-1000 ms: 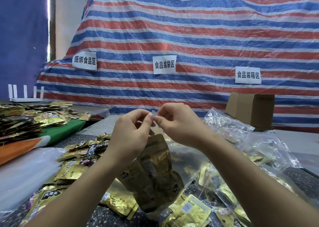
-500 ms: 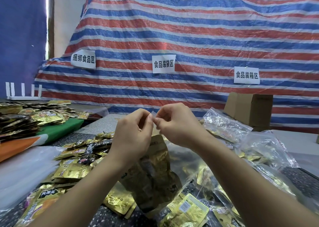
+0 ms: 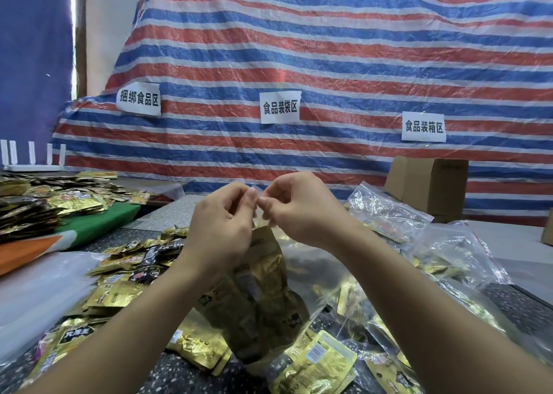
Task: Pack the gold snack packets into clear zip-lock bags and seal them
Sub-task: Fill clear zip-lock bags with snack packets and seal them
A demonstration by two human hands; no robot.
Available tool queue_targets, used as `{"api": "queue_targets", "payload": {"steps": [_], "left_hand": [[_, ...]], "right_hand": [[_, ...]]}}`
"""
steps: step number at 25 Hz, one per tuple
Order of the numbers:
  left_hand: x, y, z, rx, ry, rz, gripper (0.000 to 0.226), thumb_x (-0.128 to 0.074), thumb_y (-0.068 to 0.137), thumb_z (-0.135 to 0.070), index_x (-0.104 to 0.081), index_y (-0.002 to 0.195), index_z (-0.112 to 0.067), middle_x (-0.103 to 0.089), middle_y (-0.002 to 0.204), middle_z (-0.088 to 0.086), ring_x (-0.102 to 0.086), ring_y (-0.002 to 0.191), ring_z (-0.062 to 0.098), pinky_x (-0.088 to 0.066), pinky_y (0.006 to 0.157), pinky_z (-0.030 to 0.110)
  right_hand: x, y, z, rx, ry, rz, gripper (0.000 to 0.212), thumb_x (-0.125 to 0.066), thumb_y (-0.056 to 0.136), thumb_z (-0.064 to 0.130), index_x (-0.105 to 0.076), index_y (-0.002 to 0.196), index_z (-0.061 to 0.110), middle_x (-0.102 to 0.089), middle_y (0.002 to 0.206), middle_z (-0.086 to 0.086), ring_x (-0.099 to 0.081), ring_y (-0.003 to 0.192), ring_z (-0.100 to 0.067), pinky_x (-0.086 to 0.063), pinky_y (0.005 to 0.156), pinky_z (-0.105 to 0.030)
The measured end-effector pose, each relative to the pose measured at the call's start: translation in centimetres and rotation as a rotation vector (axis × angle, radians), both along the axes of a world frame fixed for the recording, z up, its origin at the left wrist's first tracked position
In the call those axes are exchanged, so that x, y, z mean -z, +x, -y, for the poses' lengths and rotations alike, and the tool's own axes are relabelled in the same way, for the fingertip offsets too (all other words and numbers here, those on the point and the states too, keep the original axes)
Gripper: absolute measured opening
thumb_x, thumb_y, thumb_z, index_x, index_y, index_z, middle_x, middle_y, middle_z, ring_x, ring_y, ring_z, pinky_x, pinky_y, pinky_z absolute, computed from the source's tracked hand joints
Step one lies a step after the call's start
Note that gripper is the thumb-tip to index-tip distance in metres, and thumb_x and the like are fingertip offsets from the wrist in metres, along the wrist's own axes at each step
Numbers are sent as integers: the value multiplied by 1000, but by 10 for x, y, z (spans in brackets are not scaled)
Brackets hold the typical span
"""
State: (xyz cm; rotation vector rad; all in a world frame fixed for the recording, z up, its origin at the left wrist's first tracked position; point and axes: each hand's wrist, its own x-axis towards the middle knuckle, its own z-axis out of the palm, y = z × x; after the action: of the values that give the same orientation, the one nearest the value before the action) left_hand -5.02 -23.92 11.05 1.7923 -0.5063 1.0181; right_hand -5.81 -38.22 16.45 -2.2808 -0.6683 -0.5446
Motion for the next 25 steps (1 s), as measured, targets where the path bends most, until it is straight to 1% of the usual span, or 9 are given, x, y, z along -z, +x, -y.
{"api": "queue_targets", "payload": {"steps": [2,4,6,8,12,16,20,22,25], "left_hand": [[2,2,1,-29,-15,9,29,-52,100,-25,-62,74,-18,-58,62,4,-52,56,21,-41,51,42],[3,2,3,-58,-33,16,31,-52,100,-23,-59,71,-15,-55,59,4,-45,49,15,-35,45,34],[4,2,5,-85,-63,28,33,-52,100,-21,-56,69,-14,-49,54,0,-39,46,9,-29,41,22],[5,3,5,-93,-94,22,32,-52,100,-21,-56,69,-15,-45,52,-6,-38,44,7,-27,42,17],[2,7,2,-110,-100,6,29,-52,100,-24,-59,73,-15,-41,48,-10,-37,41,7,-25,41,16],[-5,9,-8,-151,-81,11,27,-52,101,-27,-61,77,-17,-46,53,-9,-39,44,6,-27,42,17],[-8,11,-18,-150,-82,13,26,-52,101,-27,-62,79,-16,-50,57,-6,-41,48,9,-29,46,26],[-9,11,-21,-153,-92,18,28,-52,101,-26,-62,78,-14,-49,58,-4,-40,50,12,-29,47,29],[-12,11,-25,-166,-83,31,27,-52,101,-25,-62,80,-13,-49,58,-5,-41,50,13,-29,48,28]], "right_hand": [[2,1,2,0,3,-2,20,-65,96,30,-68,78,23,-70,74,3,-67,72,-14,-50,59,-27],[6,1,5,5,0,-1,19,-64,96,28,-67,78,25,-69,75,4,-67,74,-12,-54,64,-29],[10,1,8,16,-9,7,18,-63,97,27,-65,79,26,-68,75,6,-65,74,-10,-52,64,-26],[12,2,10,30,-22,23,18,-63,97,27,-64,79,27,-68,77,7,-64,73,-9,-48,62,-22],[15,4,16,62,-40,36,16,-62,97,29,-67,84,21,-69,77,5,-64,72,-11,-49,61,-23],[19,4,27,86,-53,30,18,-62,97,30,-69,86,18,-70,79,2,-65,75,-14,-53,68,-33],[28,3,37,85,-63,40,16,-61,98,30,-68,88,19,-69,78,2,-65,75,-20,-55,71,-42],[30,4,41,84,-91,63,15,-60,98,31,-66,87,21,-67,77,3,-64,74,-20,-54,69,-41],[32,7,47,100,-156,104,15,-59,98,31,-64,87,23,-61,76,11,-59,70,-11,-51,65,-34]]}}
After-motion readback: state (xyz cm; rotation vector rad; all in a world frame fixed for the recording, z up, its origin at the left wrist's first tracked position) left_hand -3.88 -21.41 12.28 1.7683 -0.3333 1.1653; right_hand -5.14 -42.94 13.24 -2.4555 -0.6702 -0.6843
